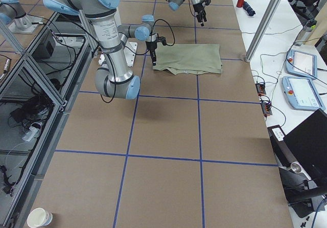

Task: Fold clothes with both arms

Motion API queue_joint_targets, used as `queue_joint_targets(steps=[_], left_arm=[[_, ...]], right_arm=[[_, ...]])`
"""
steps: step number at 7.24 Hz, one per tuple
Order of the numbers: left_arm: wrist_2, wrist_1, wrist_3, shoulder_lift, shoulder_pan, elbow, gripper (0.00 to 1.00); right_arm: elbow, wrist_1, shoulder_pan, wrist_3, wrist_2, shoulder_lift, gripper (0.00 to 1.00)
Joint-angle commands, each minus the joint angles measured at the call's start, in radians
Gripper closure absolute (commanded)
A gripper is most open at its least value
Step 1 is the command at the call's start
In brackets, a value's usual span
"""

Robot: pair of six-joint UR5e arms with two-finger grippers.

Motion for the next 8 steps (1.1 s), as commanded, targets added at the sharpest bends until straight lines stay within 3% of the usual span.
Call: queue_joint_targets(steps=[1, 2, 3, 4, 8], left_arm=[[0.0, 0.0, 0.0, 0.0, 0.0, 0.001, 0.0], [0.0, 0.0, -0.001, 0.0, 0.0, 0.0, 0.0], [0.0, 0.0, -0.001, 0.0, 0.0, 0.001, 0.0], [0.0, 0.0, -0.001, 0.0, 0.0, 0.0, 0.0], [0.0, -0.002, -0.007, 0.0, 0.0, 0.001, 0.0]], right_arm=[[-0.003, 0.002, 0.005, -0.048, -0.014, 0.0, 0.65], [-0.003, 0.002, 0.004, -0.048, -0.014, 0.0, 0.74], [-0.001, 0.002, 0.004, -0.048, -0.014, 0.0, 0.94], [-0.001, 0.0, 0.004, -0.048, -0.014, 0.0, 1.0], [0.046, 0.002, 0.025, -0.032, -0.012, -0.056, 1.0]])
